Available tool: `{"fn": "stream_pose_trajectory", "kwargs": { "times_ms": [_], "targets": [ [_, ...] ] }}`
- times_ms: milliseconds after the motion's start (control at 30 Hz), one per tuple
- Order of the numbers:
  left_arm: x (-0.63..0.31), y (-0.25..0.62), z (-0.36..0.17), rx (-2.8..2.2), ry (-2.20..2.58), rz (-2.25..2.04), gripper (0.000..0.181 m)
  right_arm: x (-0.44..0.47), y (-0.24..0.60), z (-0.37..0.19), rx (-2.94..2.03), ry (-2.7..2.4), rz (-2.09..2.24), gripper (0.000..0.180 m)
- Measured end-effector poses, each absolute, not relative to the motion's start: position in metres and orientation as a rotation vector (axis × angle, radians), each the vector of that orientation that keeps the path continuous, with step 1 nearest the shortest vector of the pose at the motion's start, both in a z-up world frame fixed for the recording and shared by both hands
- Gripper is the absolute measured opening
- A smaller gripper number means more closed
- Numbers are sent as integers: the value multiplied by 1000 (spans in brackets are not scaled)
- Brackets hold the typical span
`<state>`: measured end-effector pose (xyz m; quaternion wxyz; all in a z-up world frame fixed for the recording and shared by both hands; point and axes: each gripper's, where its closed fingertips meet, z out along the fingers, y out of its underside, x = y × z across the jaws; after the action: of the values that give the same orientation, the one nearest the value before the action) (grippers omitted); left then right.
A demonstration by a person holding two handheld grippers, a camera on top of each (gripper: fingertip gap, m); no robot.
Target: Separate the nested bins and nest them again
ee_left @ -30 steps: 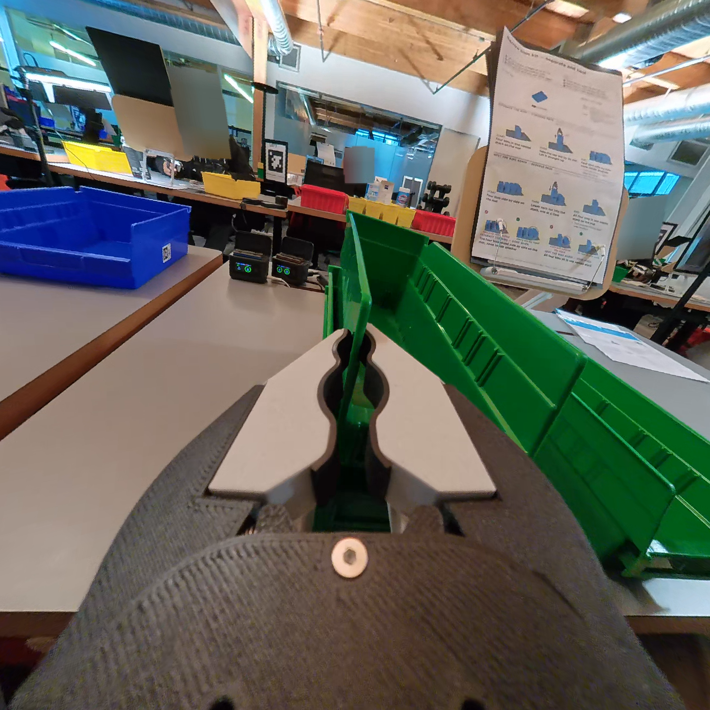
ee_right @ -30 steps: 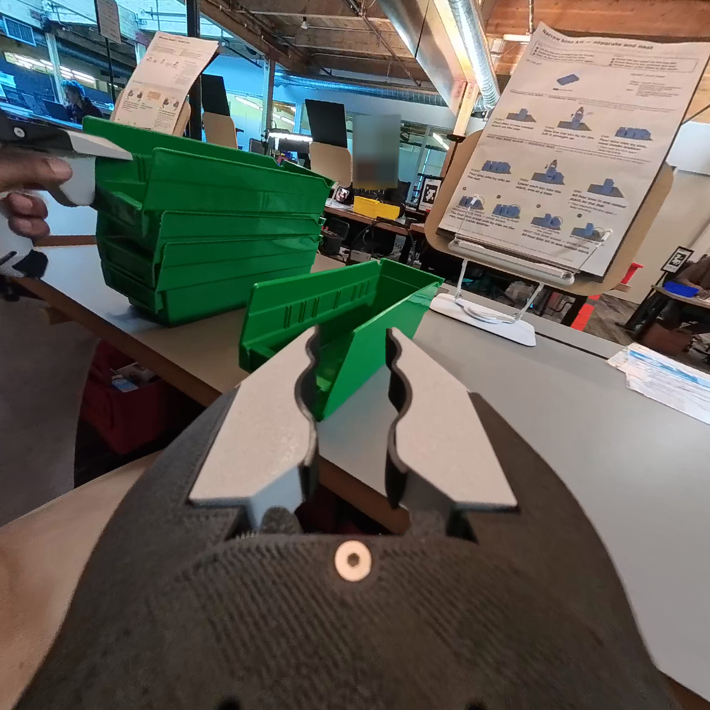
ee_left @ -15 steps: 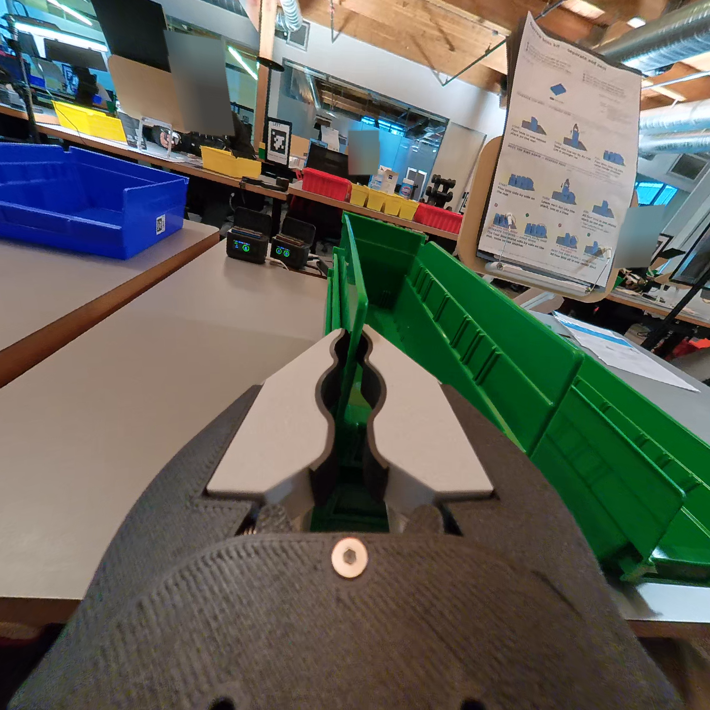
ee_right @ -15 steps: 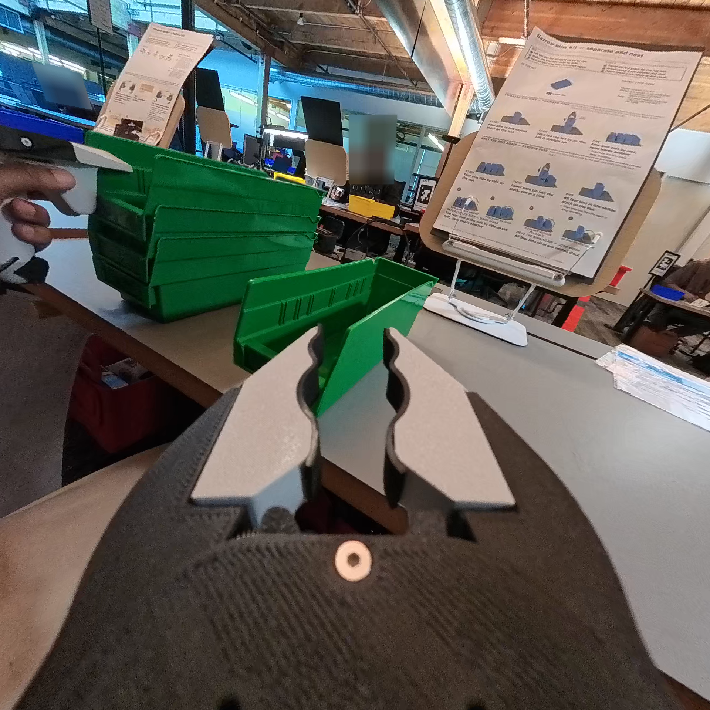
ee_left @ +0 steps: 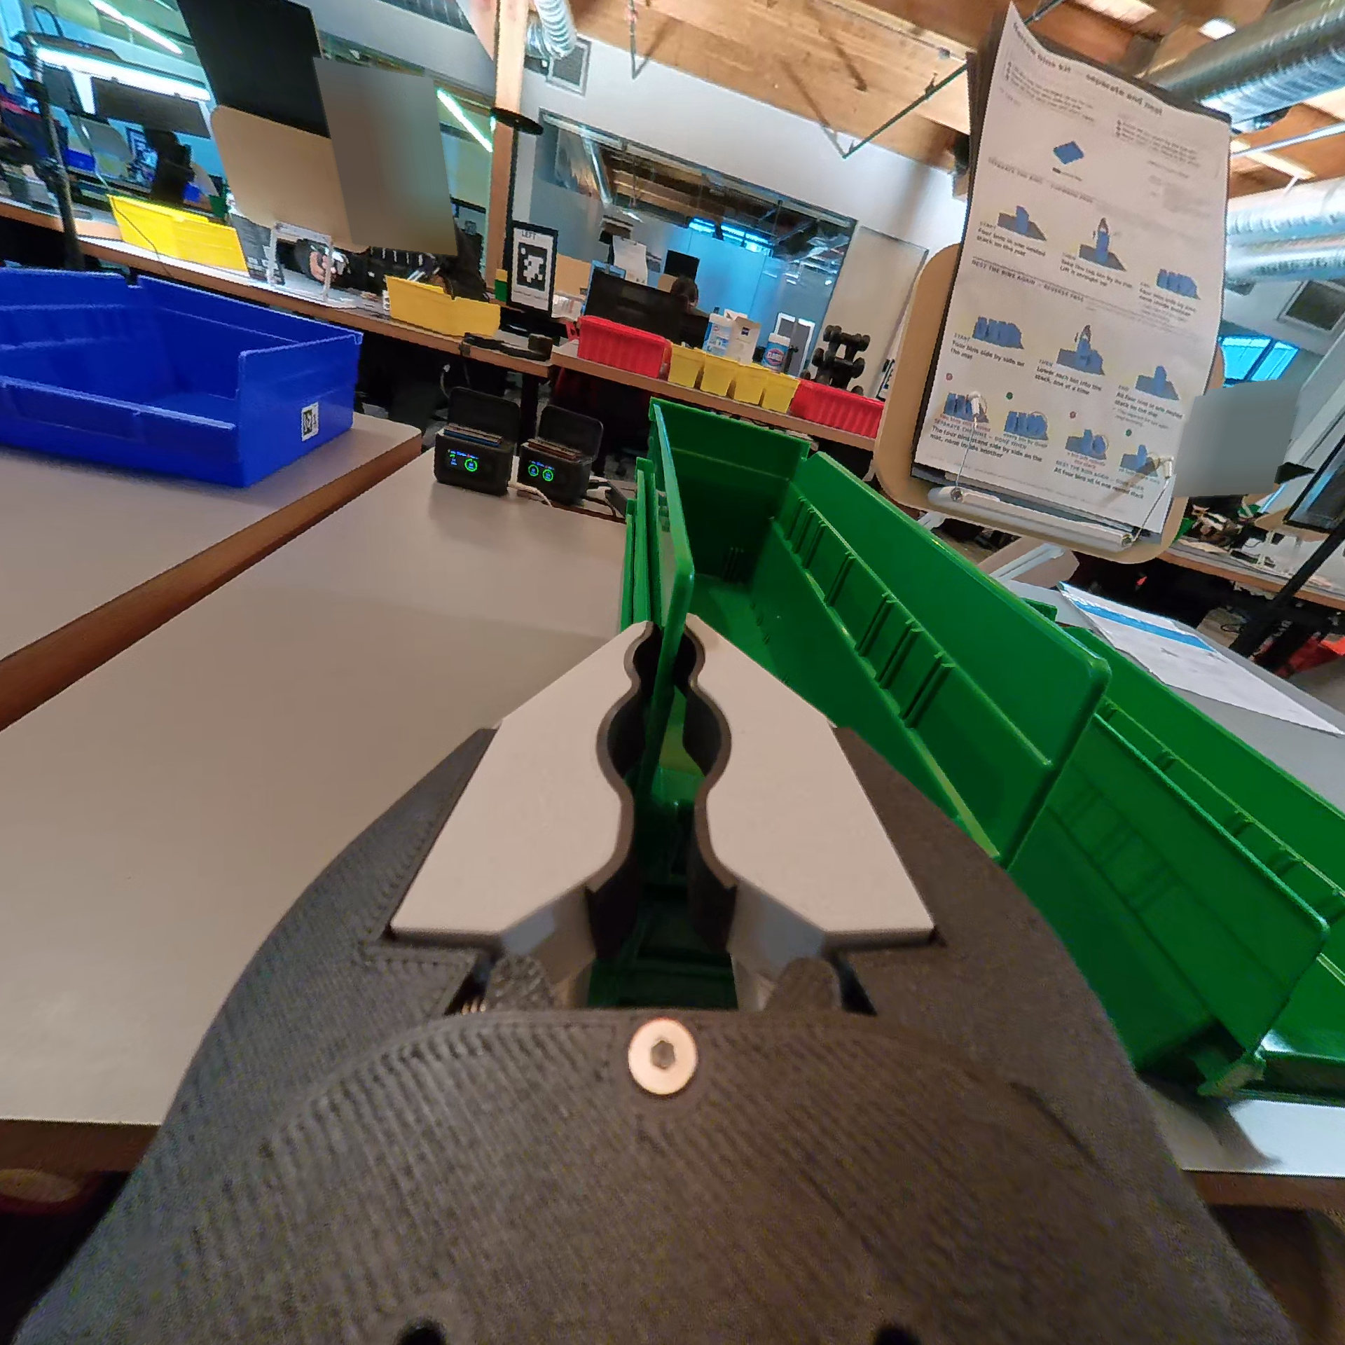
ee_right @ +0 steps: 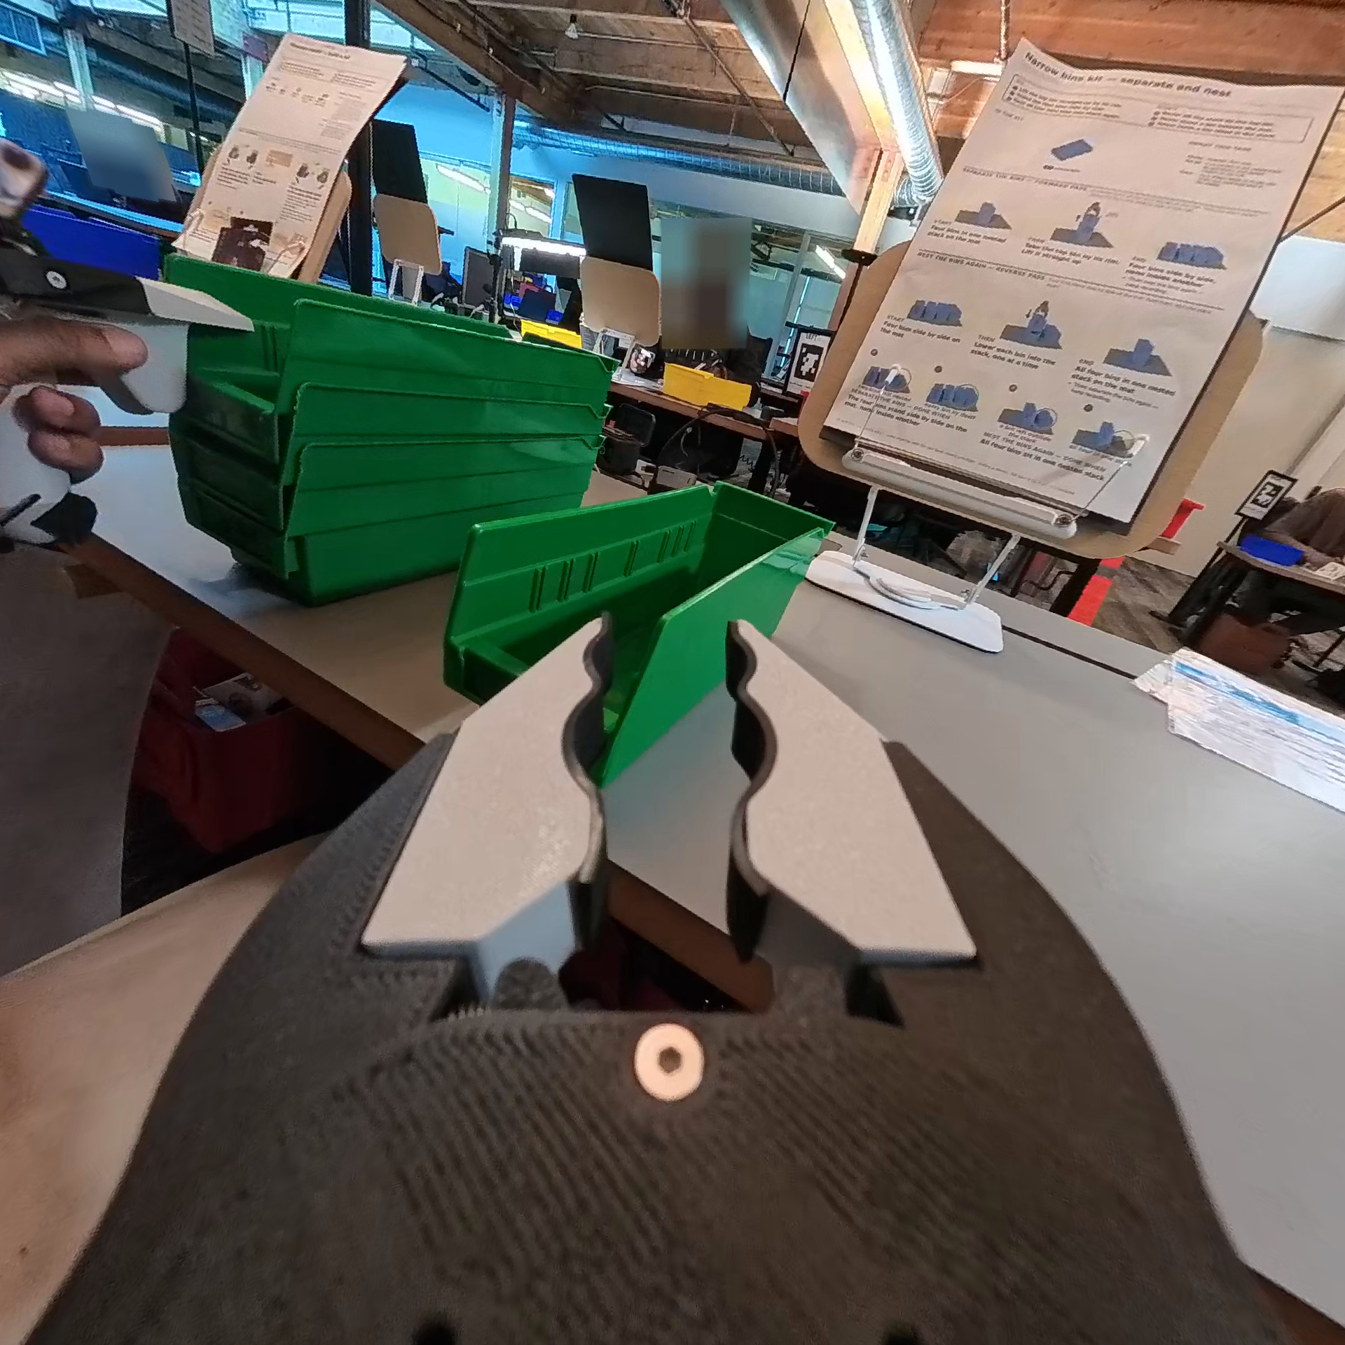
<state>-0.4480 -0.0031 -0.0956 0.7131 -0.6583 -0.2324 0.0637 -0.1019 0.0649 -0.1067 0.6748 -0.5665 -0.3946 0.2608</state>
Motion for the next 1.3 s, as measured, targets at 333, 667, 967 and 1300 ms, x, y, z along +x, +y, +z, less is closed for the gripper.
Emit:
{"fn": "stream_pose_trajectory", "kwargs": {
  "times_ms": [333,667,967,1300],
  "targets": [
    [-447,-2,-98,-1456,-518,151,0,-103,66,-109,-1289,-889,591,30],
    [-435,-1,-97,-1427,-497,111,25,-107,69,-117,-1335,-899,609,32],
    [-429,-26,-95,-1445,-507,158,49,-125,87,-138,-1503,-874,695,38],
    [-378,-47,-77,-1353,-537,127,55,-158,114,-164,-1689,-884,839,50]
  ]
}}
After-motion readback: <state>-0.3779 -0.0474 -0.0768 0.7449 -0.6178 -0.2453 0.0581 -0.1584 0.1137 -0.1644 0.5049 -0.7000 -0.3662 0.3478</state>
